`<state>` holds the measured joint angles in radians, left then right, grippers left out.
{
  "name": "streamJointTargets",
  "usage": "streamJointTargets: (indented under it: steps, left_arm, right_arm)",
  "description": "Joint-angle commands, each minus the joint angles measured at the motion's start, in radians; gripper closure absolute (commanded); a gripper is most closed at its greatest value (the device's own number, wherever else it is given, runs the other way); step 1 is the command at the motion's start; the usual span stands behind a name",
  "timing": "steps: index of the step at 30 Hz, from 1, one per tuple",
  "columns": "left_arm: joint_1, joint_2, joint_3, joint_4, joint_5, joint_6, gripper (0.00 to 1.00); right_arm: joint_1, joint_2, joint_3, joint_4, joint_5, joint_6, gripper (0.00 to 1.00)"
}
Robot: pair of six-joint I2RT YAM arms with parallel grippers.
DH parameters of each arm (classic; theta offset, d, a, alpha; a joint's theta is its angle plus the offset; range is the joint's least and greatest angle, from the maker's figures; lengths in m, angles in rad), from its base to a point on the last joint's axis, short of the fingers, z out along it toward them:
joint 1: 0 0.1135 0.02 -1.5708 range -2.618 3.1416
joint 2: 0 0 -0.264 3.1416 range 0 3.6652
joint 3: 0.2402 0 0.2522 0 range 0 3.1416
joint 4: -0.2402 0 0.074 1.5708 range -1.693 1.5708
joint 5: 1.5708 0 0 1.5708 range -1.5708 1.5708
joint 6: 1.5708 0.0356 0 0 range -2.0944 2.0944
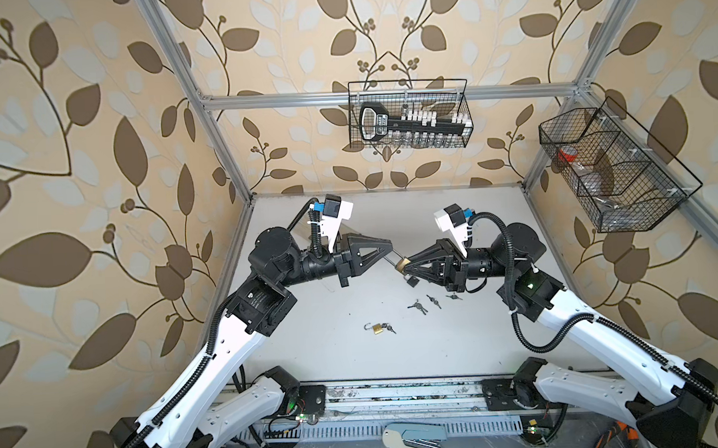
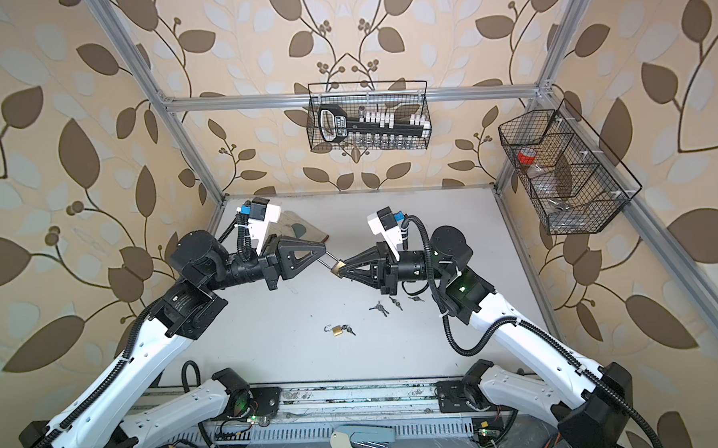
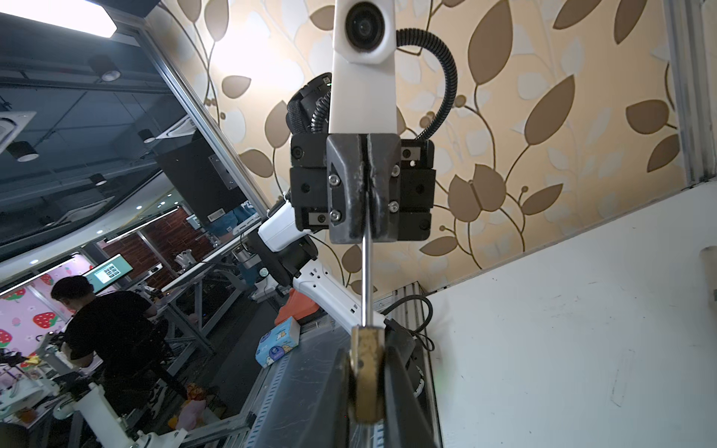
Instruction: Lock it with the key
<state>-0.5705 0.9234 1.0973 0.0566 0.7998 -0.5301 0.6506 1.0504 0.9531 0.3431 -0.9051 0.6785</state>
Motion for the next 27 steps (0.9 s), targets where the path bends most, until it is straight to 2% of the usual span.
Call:
streamJointTargets:
  steps: [1, 9, 15, 20, 25, 27]
  left_arm:
    - [-0.006, 0.006, 0.025, 0.020, 0.039, 0.034, 1.00]
    - [-0.018, 0.004, -0.033, 0.088, 0.039, -0.034, 1.00]
    - [-0.035, -0.016, -0.093, 0.114, 0.010, -0.061, 1.00]
    - [-0.049, -0.020, -0.133, 0.158, 0.008, -0.096, 1.00]
    - [-0.073, -0.018, -0.160, 0.181, -0.001, -0.104, 1.00]
    - [-0.078, -0.015, -0.160, 0.181, -0.007, -0.109, 1.00]
  right_arm:
    - [0.000, 0.003, 0.048, 0.042, -0.023, 0.042, 1.00]
    - [0.001, 0.019, 0.053, 0.051, 0.065, 0.004, 1.00]
    - [0.002, 0.032, 0.049, 0.125, 0.064, 0.032, 1.00]
    - [0.002, 0.023, 0.043, 0.108, 0.091, 0.007, 1.00]
    - [0.004, 0.033, 0.034, 0.162, 0.080, 0.065, 1.00]
    - [0.008, 0.030, 0.043, 0.124, 0.095, 0.032, 1.00]
